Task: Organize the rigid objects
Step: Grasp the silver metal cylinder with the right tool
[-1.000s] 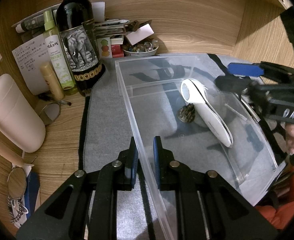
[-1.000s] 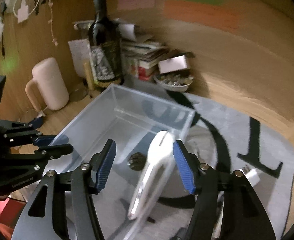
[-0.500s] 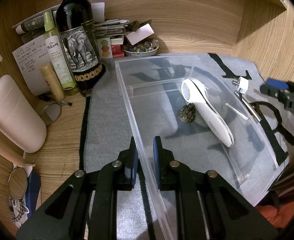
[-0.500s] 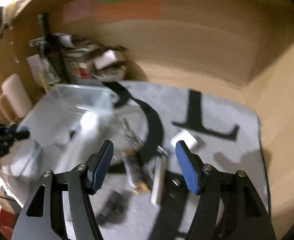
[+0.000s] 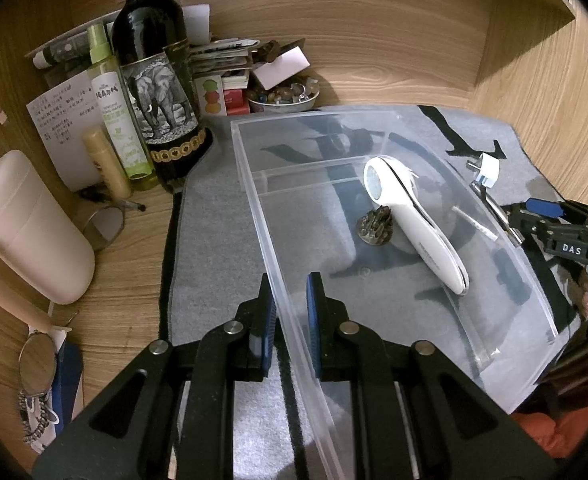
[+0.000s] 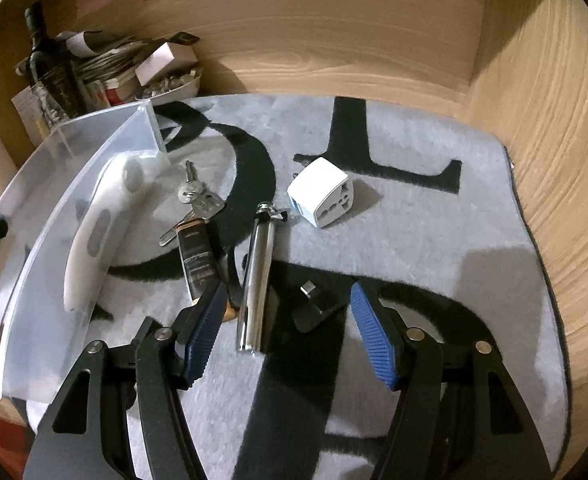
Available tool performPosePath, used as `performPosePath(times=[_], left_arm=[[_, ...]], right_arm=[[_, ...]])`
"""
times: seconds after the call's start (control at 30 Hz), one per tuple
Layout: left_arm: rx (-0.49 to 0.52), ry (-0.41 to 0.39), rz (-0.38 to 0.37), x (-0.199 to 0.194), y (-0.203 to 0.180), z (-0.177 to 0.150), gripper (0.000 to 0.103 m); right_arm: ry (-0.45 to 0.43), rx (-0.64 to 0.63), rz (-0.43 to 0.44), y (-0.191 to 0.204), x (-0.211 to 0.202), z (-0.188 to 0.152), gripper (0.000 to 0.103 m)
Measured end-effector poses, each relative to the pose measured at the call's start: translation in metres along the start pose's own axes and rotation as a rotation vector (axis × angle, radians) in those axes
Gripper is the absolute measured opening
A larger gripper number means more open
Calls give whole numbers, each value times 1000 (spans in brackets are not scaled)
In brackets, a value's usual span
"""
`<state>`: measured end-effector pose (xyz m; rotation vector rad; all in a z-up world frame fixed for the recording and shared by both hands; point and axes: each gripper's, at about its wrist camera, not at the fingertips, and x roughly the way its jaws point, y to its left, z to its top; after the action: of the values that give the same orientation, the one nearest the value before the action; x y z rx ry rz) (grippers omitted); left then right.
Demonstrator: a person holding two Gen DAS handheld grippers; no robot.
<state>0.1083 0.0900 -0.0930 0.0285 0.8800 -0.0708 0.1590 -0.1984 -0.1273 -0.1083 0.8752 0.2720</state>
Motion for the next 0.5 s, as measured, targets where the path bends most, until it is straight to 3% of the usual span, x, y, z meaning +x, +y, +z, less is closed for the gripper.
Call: performPosePath(times=[0.27, 0.5], left_arm=[[15, -3, 24, 0, -3, -1, 13], [20, -2, 27, -1, -9, -2, 13]], right_arm=[[14, -24, 16, 5, 15, 2, 52], [23, -75, 30, 13, 21, 6, 33]])
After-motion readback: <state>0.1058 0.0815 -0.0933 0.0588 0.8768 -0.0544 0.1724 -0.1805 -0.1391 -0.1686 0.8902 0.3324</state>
